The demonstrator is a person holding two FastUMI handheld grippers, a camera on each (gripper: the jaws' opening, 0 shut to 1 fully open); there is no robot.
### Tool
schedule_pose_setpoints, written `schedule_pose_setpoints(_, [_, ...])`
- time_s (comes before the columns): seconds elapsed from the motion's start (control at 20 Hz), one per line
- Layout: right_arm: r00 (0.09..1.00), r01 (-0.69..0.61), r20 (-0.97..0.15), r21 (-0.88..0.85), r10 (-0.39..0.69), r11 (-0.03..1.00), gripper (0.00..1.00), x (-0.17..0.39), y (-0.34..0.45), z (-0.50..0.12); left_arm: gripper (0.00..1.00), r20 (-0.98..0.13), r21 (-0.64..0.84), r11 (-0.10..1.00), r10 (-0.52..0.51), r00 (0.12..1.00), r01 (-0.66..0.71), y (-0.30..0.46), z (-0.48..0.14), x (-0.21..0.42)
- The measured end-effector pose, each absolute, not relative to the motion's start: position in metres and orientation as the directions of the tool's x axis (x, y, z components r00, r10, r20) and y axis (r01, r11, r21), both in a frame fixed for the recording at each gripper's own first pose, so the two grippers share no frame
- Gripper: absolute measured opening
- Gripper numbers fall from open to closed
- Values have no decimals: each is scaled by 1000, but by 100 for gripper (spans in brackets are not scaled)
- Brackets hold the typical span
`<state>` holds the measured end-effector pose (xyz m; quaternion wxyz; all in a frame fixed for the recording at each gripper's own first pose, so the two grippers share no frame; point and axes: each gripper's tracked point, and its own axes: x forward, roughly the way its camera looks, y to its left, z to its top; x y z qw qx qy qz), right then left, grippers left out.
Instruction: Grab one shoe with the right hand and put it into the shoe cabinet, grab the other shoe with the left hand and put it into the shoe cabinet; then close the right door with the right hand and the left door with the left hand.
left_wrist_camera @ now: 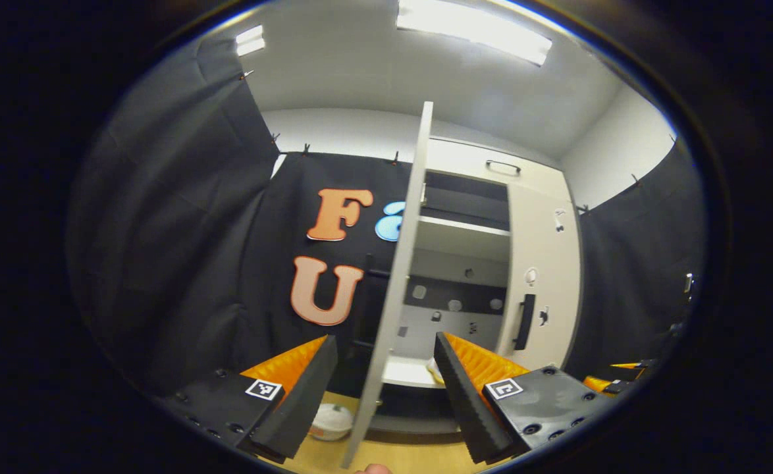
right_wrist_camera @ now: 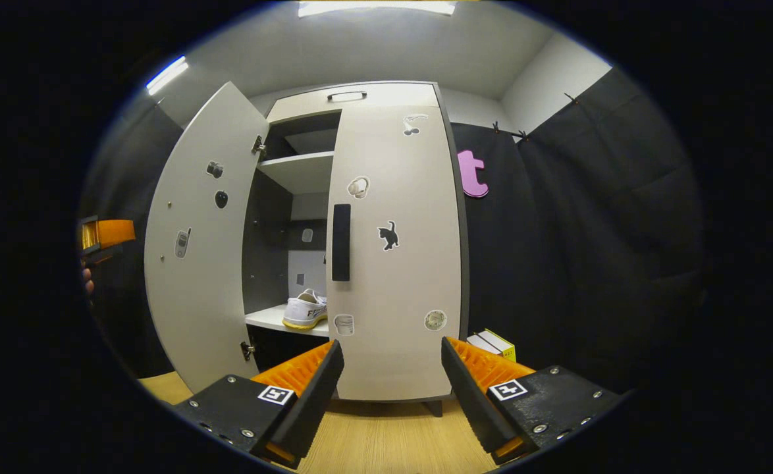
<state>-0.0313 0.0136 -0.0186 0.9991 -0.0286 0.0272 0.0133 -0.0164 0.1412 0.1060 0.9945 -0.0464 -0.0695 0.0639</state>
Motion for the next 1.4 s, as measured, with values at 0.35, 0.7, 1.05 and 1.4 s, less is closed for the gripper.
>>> schedule_pose_setpoints(0.35, [998,-42,-52,-41,40,998,92,-34,16,-15,99,63,-59,980,195,979,-192,210,95,74])
schedule_pose_setpoints(0.7, [999,2,-54,-46,-4,999,92,-38,1,-13,95,88,-17,978,206,975,-206,211,98,86])
schedule_pose_setpoints(1.05, [999,27,-40,-34,-29,999,92,-40,-6,-6,94,84,-34,998,51,995,-49,151,95,88])
schedule_pose_setpoints(1.4, [997,62,-39,-42,-64,997,92,-54,-15,-1,94,107,-106,993,-37,994,49,100,99,106])
